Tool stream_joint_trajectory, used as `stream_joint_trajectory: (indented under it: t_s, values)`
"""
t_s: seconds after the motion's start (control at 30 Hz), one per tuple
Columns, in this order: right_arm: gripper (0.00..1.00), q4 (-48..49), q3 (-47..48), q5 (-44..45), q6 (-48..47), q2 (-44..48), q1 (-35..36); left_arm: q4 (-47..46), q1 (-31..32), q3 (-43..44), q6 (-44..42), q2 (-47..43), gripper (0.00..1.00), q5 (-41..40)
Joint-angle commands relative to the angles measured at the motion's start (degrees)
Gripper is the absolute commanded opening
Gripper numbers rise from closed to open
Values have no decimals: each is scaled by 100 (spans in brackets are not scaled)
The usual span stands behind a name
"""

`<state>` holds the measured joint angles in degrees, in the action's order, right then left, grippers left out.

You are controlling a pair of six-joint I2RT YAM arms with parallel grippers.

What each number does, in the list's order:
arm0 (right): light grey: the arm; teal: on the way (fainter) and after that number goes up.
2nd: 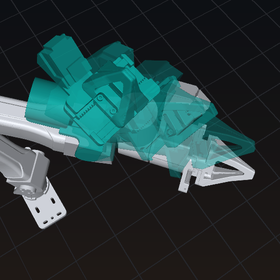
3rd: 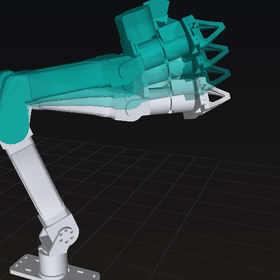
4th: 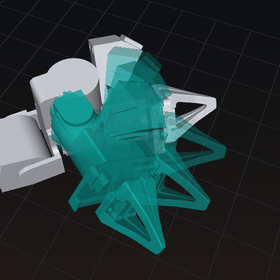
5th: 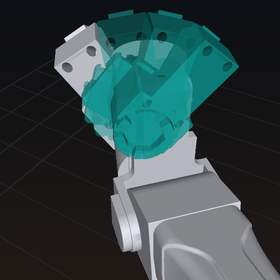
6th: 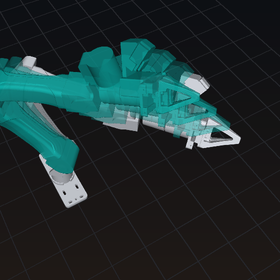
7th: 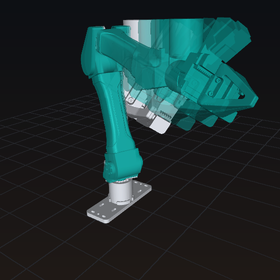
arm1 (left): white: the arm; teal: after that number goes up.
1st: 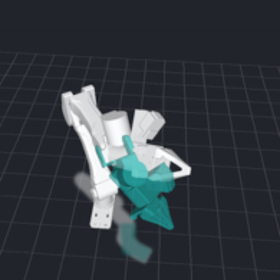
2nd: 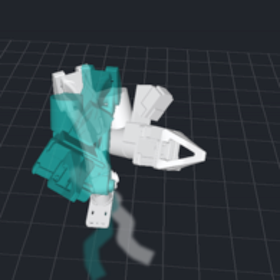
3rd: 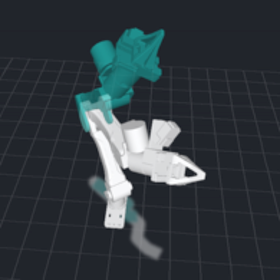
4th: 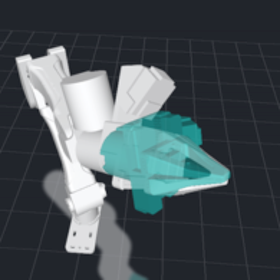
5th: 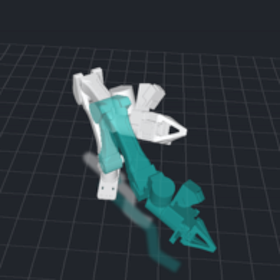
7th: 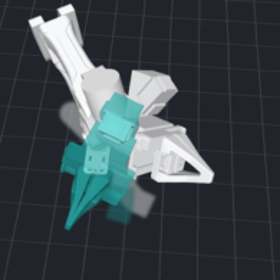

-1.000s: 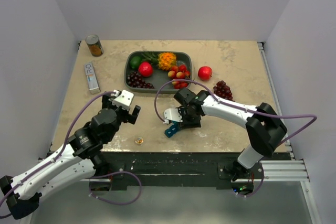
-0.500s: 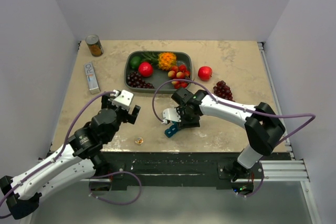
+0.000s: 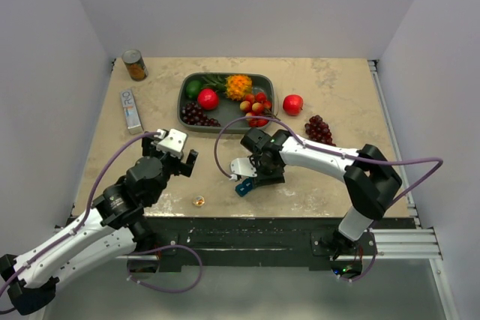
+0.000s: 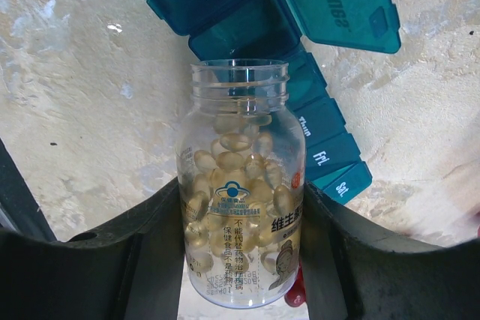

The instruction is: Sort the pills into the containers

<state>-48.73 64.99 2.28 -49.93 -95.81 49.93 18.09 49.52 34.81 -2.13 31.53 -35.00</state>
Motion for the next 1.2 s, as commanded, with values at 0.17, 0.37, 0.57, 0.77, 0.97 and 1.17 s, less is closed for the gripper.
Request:
stream_joint_trajectory:
  t_s: [0.17, 0.37, 0.57, 0.77, 0.97, 1.17]
  values:
    - [0, -207, 356, 264, 98, -148, 131, -121, -21, 9, 55, -24, 99, -112]
    - [0, -277, 409, 317, 106, -219, 157, -130, -30, 9, 46, -24, 100, -94]
    - [0, -356, 470, 343, 115, -254, 175, -139, -47, 9, 46, -15, 99, -77]
    - [0, -427, 532, 369, 133, -289, 192, -148, -65, 0, 37, -6, 99, -50]
    - [0, -506, 611, 378, 168, -377, 219, -148, -56, 8, 37, -15, 99, -33]
    - [0, -471, 602, 334, 186, -395, 219, -147, -74, 0, 37, -24, 99, -33]
